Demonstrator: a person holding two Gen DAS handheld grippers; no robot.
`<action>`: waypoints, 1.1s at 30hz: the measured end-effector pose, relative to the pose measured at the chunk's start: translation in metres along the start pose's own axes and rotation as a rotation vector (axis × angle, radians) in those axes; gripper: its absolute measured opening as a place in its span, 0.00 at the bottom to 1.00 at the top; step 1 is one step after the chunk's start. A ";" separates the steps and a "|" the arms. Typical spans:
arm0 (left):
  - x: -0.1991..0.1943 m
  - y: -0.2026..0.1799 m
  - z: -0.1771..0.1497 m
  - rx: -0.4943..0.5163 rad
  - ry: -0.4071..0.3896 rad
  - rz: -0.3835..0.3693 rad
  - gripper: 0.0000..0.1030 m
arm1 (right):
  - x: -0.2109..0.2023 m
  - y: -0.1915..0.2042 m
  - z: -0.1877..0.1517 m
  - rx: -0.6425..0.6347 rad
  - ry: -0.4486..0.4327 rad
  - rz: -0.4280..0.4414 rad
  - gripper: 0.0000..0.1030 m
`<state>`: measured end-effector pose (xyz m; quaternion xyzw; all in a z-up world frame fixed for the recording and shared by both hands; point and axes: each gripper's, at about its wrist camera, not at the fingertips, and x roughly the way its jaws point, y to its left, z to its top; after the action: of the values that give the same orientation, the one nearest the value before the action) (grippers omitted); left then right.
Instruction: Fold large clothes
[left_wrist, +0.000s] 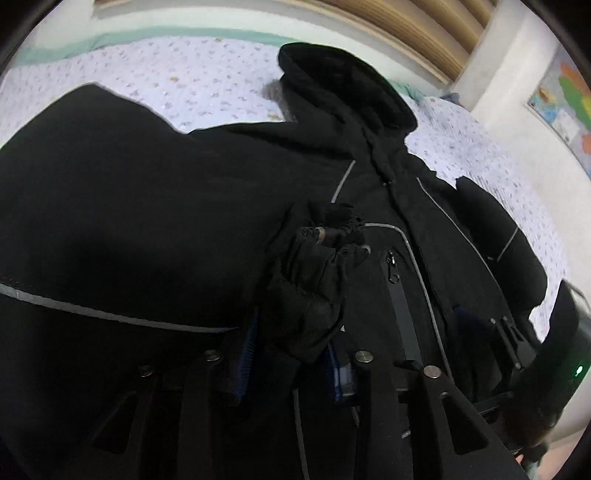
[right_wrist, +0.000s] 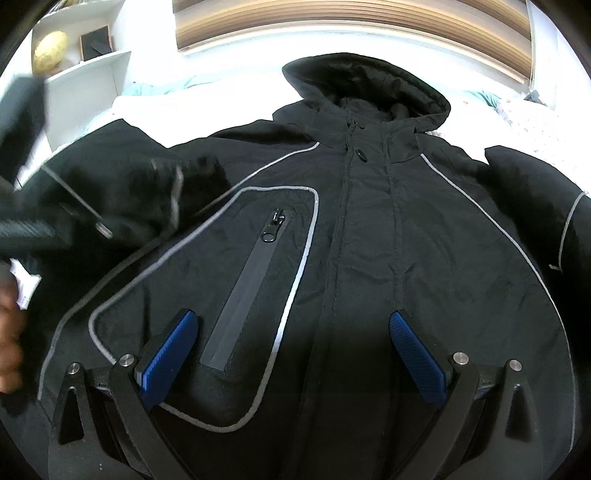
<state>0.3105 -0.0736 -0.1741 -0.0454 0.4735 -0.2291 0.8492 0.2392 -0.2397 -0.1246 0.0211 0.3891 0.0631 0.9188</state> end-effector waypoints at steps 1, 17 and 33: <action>-0.002 -0.003 -0.001 0.009 0.000 -0.016 0.49 | 0.000 0.000 0.000 0.001 0.000 0.001 1.00; -0.181 0.027 -0.016 -0.081 -0.178 -0.222 0.67 | -0.025 -0.010 0.031 0.243 0.112 0.247 0.96; -0.190 0.095 -0.033 -0.175 -0.199 0.002 0.66 | 0.018 0.058 0.079 0.250 0.175 0.303 0.35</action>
<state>0.2316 0.0982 -0.0710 -0.1414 0.4051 -0.1801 0.8851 0.3027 -0.1788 -0.0774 0.1874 0.4647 0.1532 0.8518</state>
